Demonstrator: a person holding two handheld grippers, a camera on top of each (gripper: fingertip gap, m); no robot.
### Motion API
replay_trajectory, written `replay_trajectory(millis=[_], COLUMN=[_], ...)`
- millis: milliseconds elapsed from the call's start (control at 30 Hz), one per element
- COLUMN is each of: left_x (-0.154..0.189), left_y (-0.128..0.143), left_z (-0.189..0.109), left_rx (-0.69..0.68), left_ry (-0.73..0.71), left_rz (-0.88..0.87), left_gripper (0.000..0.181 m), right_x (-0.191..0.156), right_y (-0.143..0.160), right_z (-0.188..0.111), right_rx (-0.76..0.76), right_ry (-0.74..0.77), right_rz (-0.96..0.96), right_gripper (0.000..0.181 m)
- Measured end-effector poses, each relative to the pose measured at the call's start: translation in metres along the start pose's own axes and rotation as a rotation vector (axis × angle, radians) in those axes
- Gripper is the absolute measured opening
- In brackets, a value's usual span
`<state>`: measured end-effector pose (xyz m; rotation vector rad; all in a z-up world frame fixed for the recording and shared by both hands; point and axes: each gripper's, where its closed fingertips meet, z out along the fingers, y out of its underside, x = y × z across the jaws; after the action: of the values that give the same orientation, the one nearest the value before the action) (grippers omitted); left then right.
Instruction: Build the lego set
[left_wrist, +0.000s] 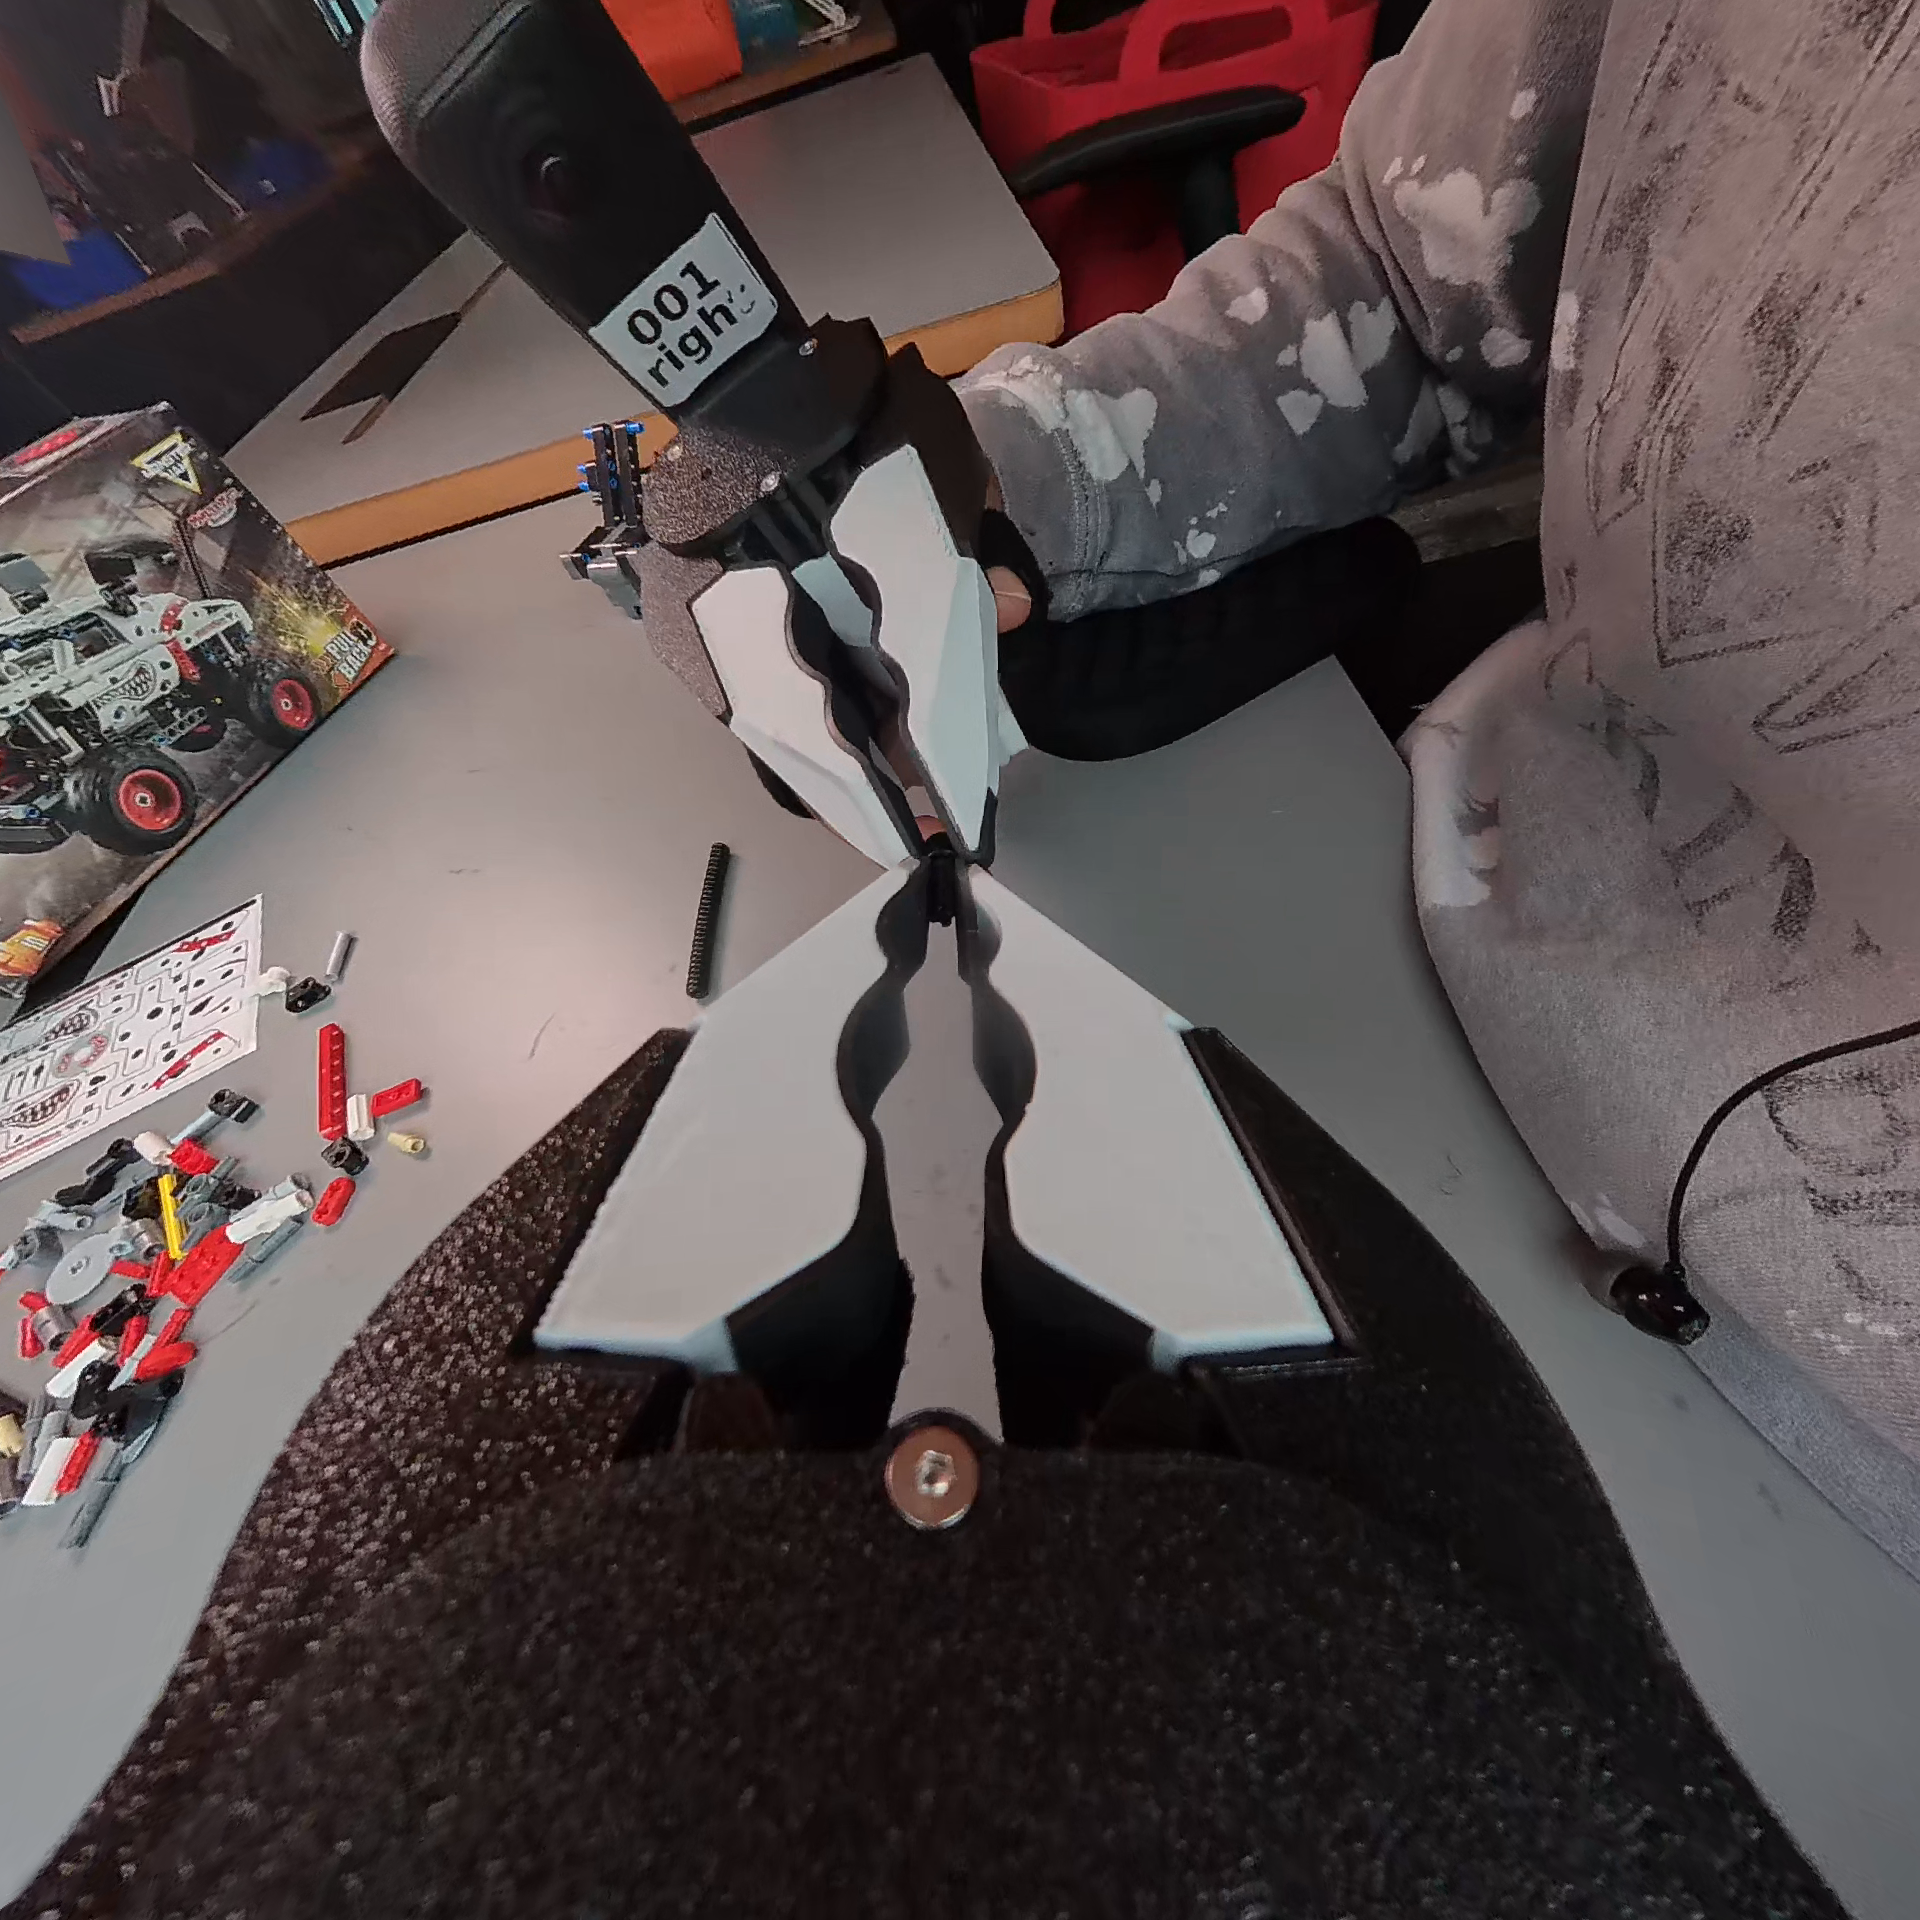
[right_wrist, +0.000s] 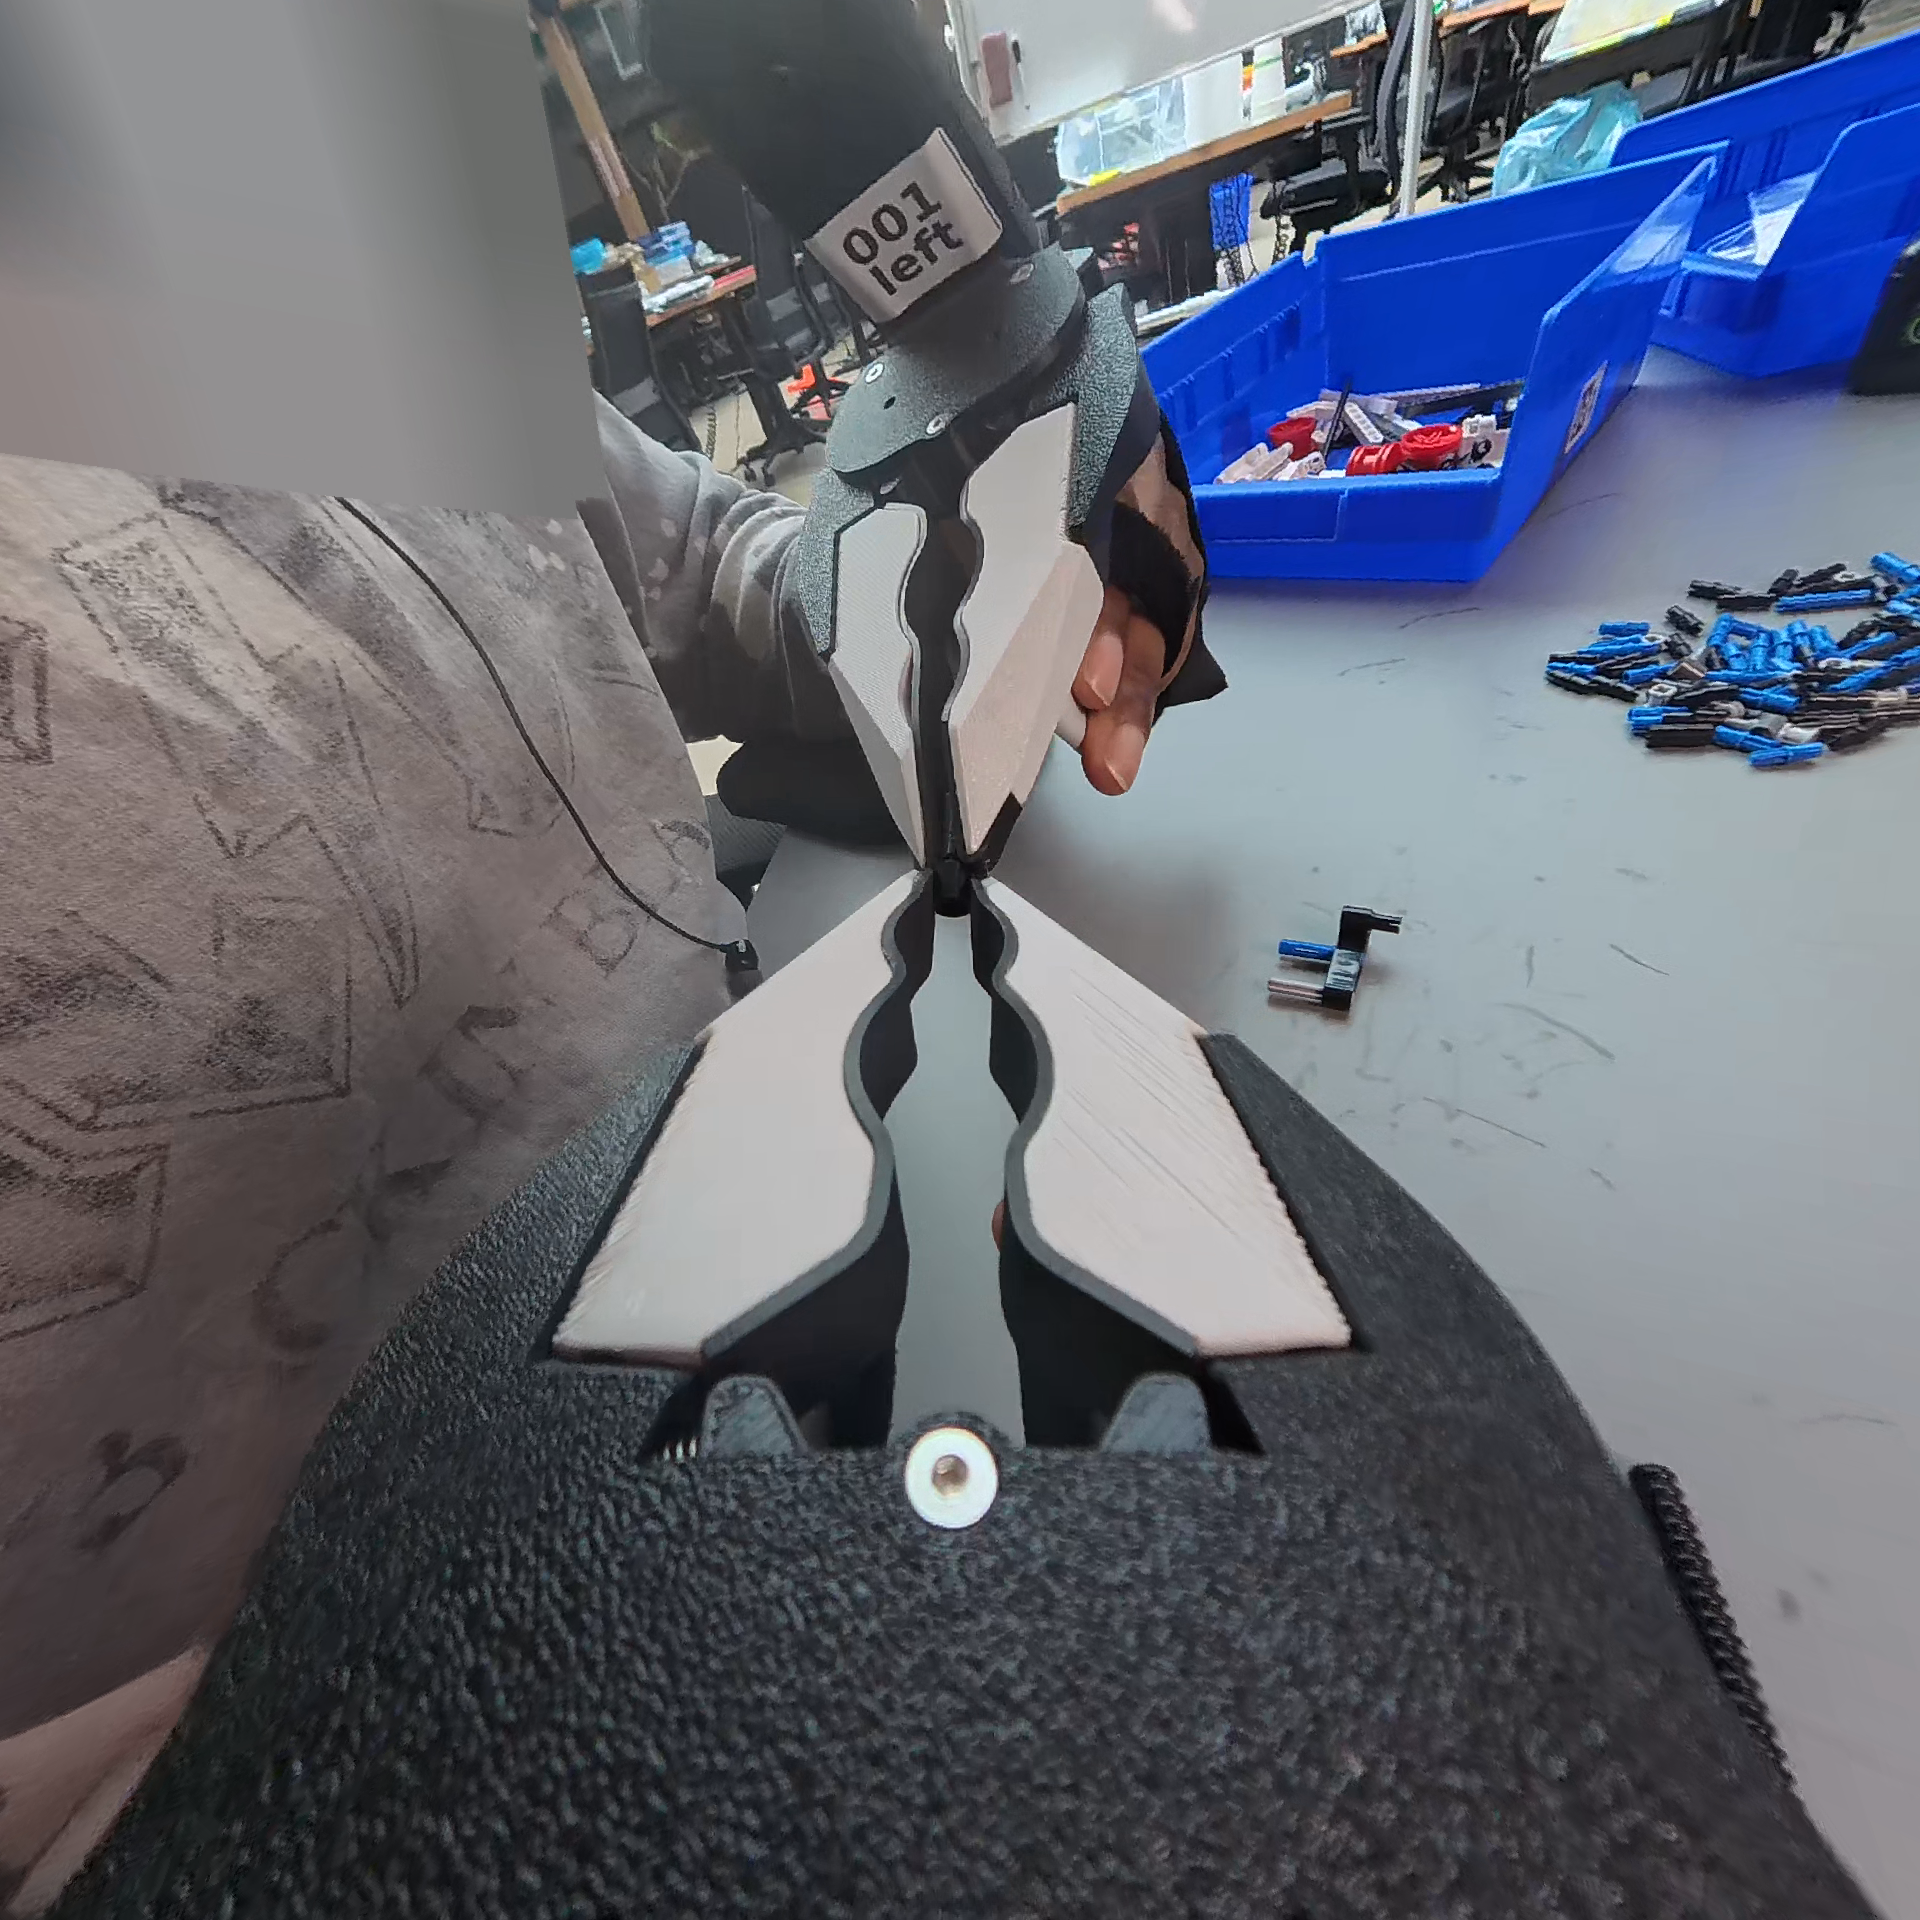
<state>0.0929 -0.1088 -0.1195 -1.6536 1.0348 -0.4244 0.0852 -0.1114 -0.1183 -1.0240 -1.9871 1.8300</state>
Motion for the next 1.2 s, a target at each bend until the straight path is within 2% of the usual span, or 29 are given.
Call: replay_trajectory(millis=[100,233,333,467,633,667,733,833,933,1000,1200], left_x=[-0.004,-0.023,-0.035,-0.049,-0.044,-0.04,-0.037,-0.027,-0.02,-0.021,-0.004], left_y=[0.0,-0.012,-0.019,-0.026,-0.031,-0.032,-0.033,-0.034,-0.035,-0.03,-0.018], left_z=[0.0,-0.008,-0.015,-0.025,-0.024,-0.023,-0.022,-0.019,-0.02,-0.018,-0.002], left_rx=[0.043,0.185,0.299,0.45,0.507,0.509,0.517,0.503,0.488,0.464,0.318], left_ry=[-0.03,-0.089,-0.092,-0.026,0.108,0.146,0.196,0.274,0.384,0.391,0.418], left_rz=[-0.017,-0.149,-0.331,-0.591,-0.725,-0.748,-0.789,-0.824,-0.885,-0.913,-0.902], left_gripper=[0.006,0.006,0.006,0.005,0.005,0.005,0.004,0.006,0.019,0.015,0.004], right_x=[0.002,0.014,0.019,0.024,0.024,0.023,0.015,0.006,-0.001,-0.003,-0.005], right_y=[0.0,-0.022,-0.039,-0.047,-0.058,-0.056,-0.052,-0.048,-0.044,-0.035,-0.022], right_z=[0.0,-0.007,-0.014,-0.017,-0.016,-0.014,-0.01,-0.01,-0.014,-0.018,-0.013], right_rx=[0.021,0.182,0.266,0.241,0.208,0.184,0.154,0.129,0.123,0.071,-0.022], right_ry=[0.002,0.052,0.178,0.38,0.504,0.495,0.447,0.388,0.294,0.231,0.17], right_rz=[0.04,0.062,-0.081,-0.329,-0.506,-0.524,-0.548,-0.552,-0.469,-0.401,-0.362], right_gripper=[0.006,0.007,0.009,0.02,0.021,0.02,0.008,0.007,0.007,0.007,0.007])
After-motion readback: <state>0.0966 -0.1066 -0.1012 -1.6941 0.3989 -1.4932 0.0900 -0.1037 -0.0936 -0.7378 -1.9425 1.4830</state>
